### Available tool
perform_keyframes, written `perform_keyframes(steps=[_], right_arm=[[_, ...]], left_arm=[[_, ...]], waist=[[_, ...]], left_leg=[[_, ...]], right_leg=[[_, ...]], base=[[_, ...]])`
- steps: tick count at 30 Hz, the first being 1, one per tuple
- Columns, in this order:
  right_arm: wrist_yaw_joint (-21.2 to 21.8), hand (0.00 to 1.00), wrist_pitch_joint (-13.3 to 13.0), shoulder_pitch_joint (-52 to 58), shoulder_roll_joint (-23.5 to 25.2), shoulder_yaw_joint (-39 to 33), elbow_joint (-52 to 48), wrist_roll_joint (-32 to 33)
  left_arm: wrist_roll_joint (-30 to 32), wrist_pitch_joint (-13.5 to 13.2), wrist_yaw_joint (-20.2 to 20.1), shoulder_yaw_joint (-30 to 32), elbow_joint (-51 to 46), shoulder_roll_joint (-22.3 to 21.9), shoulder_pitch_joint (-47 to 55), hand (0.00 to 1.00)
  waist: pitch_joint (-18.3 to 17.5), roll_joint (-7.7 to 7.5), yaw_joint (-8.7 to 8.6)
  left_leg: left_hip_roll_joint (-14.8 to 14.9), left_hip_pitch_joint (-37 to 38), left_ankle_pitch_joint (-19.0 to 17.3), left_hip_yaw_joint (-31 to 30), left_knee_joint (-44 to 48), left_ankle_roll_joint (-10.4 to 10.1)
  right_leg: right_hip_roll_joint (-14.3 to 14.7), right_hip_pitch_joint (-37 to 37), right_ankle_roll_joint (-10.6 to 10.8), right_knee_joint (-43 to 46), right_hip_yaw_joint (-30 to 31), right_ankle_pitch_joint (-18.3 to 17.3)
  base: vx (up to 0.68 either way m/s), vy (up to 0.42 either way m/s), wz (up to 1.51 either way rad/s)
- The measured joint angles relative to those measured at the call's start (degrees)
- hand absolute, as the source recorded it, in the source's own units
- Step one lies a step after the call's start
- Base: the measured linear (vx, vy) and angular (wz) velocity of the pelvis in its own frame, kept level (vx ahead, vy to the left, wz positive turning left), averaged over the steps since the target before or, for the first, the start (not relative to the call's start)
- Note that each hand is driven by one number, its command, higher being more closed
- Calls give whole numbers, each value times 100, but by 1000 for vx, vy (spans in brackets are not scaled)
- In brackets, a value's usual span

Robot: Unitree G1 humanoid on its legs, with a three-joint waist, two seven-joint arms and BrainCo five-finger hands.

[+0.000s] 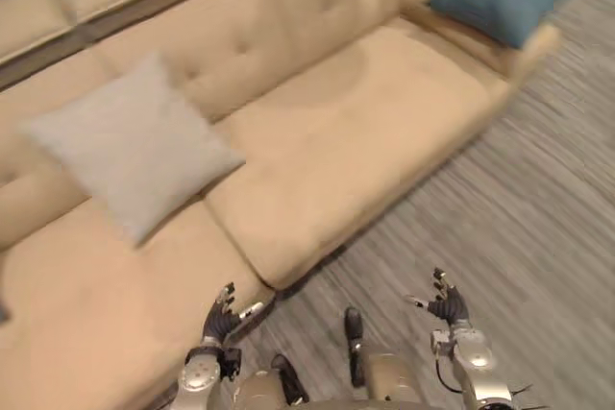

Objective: Pick up cushions and gather them together orderly.

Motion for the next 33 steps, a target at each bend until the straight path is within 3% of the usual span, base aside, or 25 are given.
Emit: perform_keyframes(steps=[1,2,3,5,6,7,8,9,10,11,12,15,17,18,20,21,22,23,24,25,26,27,29,31,33], right_arm=[[-2,0,0,-15,0,34,12,1],[-8,0,1,-56,1,139,41,-2],[-8,0,0,-153,13,238,44,-5],[-26,0,0,-286,18,319,44,-6],[-49,0,1,-275,10,363,22,-15],[-61,0,0,-274,11,373,19,-17],[-98,0,1,-238,8,421,24,-17],[-109,0,2,-242,15,489,27,-16],[-131,0,3,-284,44,596,29,-14],[-164,0,3,-373,6,740,58,-11],[-172,0,2,-428,2,800,125,-11],[-244,0,-1,-516,64,960,377,4],[-257,0,-7,-536,58,984,386,23],[-277,0,-10,-550,46,985,425,57],[-358,0,-10,-555,47,929,515,69],[-372,0,-9,-583,63,935,602,69],[-373,0,-3,-582,88,943,637,69],[-375,0,-4,-563,153,946,659,69],[-367,0,-8,-538,200,929,737,48],[-370,0,-7,-569,211,907,822,43],[-356,0,11,-593,282,788,930,12],[-352,0,29,-524,318,716,1009,-21],[-352,0,43,-449,300,708,1047,-51],[-326,0,38,-483,295,705,1045,-53],[-289,0,40,-530,251,668,1044,-53]], left_arm=[[0,-1,19,3,-1,9,-5,0],[-1,0,64,-5,8,38,-3,0],[0,1,79,1,10,42,-3,0],[0,9,77,-33,20,50,-59,0],[0,16,75,-97,49,32,-119,0],[0,16,75,-128,52,30,-171,0],[0,4,73,-224,47,20,-292,0],[0,0,69,-270,53,9,-344,0],[-1,-4,66,-313,67,-37,-361,0],[-9,-7,83,-366,87,-116,-357,0],[-18,-6,99,-408,113,-145,-354,0],[-139,-31,207,-464,92,-251,-251,0],[-240,-28,218,-467,52,-253,-197,0],[-274,-26,248,-466,-22,-264,-130,0],[-298,-20,333,-440,-67,-310,-129,0],[-298,-20,348,-424,-122,-297,-135,0],[-297,-16,348,-420,-124,-281,-139,0],[-297,-14,347,-412,-141,-250,-87,0],[-295,-7,346,-409,-129,-257,-74,0],[-294,1,348,-420,-117,-278,-63,0],[-292,13,334,-464,-104,-277,-44,0],[-293,21,343,-492,-104,-256,13,0],[-295,10,364,-493,-138,-240,76,0],[-312,3,404,-490,-144,-180,19,0],[-342,7,420,-490,-127,-129,-203,0]], waist=[[0,11,10],[-9,37,20],[-26,55,32],[-36,63,39],[-81,139,17],[-87,147,19],[-92,161,22],[-88,197,22],[-73,224,44],[-70,234,115],[-69,231,174],[17,207,409],[27,231,469],[25,253,523],[10,333,668],[-5,303,737],[-50,241,770],[-142,8,805],[-191,-233,805],[-184,-242,783],[-161,-272,730],[-143,-287,626],[-158,-230,606],[-207,-118,601],[-134,-23,471]], left_leg=[[39,119,-40,212,0,-39],[132,333,-167,655,17,-110],[175,517,-293,1069,54,-307],[193,625,-384,1255,92,-430],[373,834,-427,1414,418,-604],[516,842,-432,1313,711,-611],[912,727,-328,991,1653,-469],[1204,558,-121,618,2369,-93],[1334,193,-11,-195,3254,199],[962,-355,-196,-1363,3888,-90],[706,-592,-251,-1842,4042,-170],[-130,-1522,-351,-2962,3377,-110],[-437,-1872,-288,-3276,2433,-211],[-609,-1968,-111,-3361,1471,-441],[-621,-1980,299,-3126,113,-529],[-595,-1982,706,-3038,25,-197],[-629,-1984,837,-3017,102,-27],[-841,-1982,864,-2964,263,181],[-1006,-1919,736,-2868,415,401],[-1025,-1867,624,-2866,546,557],[-1141,-1560,406,-2897,631,695],[-1275,-1068,189,-2923,586,805],[-1359,-448,-23,-2941,337,848],[-1391,96,-155,-3106,-85,841],[-1390,469,-157,-3460,-455,837]], right_leg=[[-162,65,-97,99,-482,-72],[-394,203,-160,216,-1418,-149],[-399,301,-144,192,-1976,-158],[-217,170,-101,198,-1694,-137],[101,69,-37,297,-1211,-240],[197,76,-39,322,-1078,-282],[446,131,-27,345,-735,-331],[644,220,-93,291,-498,-386],[846,364,-134,207,-150,-398],[986,483,-203,198,329,-424],[1039,585,-212,174,574,-432],[1088,1323,-53,-79,1397,-589],[1027,1480,32,-176,1642,-643],[984,1605,135,-295,1784,-703],[972,1866,295,-487,1869,-801],[963,1968,408,-429,1953,-1013],[903,1977,448,-352,2002,-1154],[658,1951,603,-68,2037,-1483],[441,1652,955,982,1968,-1702],[371,1407,1089,1679,1967,-1635],[137,1014,1710,3044,1971,-1168],[-168,748,1619,4102,1801,-1068],[-462,553,1190,4454,1431,-1280],[-612,25,962,3856,808,-1461],[-560,-434,1036,2564,572,-1383]], base=[[1,-44,-217],[52,-116,-233],[78,-144,-235],[111,-137,-226],[180,-125,-211],[262,-132,-200],[230,-119,-150],[282,-118,-186],[270,-33,-204],[319,34,-203],[269,87,-194],[313,150,-138],[290,181,-75],[239,171,-52],[386,229,-52],[496,260,-41],[582,290,-25],[660,256,-14],[651,228,-13],[766,248,-1],[770,248,26],[776,244,33],[518,120,13],[661,97,26],[725,15,72]])
